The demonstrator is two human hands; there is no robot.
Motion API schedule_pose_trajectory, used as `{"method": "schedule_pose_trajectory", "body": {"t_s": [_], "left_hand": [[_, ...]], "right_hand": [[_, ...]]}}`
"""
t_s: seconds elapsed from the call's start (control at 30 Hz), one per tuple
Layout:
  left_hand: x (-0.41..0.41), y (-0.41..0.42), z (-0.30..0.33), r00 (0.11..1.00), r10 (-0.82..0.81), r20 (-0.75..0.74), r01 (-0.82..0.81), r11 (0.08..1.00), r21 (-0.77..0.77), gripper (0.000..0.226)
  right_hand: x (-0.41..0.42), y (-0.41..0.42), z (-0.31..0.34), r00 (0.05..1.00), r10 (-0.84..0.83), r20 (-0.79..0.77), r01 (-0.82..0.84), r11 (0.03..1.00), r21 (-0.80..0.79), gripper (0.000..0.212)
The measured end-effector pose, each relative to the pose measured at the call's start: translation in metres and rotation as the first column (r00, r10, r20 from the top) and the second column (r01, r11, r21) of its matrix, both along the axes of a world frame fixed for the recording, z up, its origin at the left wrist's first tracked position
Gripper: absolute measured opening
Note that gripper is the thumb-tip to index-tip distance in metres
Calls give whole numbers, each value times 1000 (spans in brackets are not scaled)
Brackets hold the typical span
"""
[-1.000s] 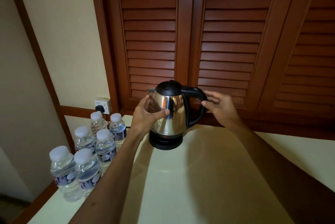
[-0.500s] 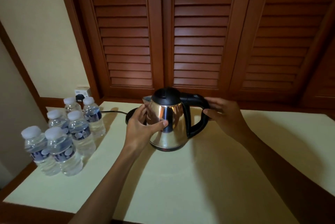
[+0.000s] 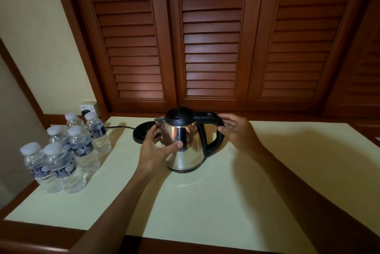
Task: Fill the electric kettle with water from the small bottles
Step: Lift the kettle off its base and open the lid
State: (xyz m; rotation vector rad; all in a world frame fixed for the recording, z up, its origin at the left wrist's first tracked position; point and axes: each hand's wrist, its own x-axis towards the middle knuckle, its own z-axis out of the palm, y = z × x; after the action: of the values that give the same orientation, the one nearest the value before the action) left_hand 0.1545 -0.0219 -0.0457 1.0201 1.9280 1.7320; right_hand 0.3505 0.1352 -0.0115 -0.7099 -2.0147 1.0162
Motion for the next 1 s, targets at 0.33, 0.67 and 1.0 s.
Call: {"method": "schedule_pose_trajectory", "body": {"t_s": [0.33,0.67,1.0], "left_hand": [[-21,14,7,987,-161,23,161,987,-13,91],[-41,27,-1,974,-228,-8,228,974,9,99],[-55,38,-2,963,-266,-44,267,964,8,93]], "right_hand": [[-69,-27,69,902,-250,351,79,897,435,35],[-127,-36,91,657,-500,565,119,808,577,45],[-117,-18,95,876,-303,375,296,952,79,34]]}}
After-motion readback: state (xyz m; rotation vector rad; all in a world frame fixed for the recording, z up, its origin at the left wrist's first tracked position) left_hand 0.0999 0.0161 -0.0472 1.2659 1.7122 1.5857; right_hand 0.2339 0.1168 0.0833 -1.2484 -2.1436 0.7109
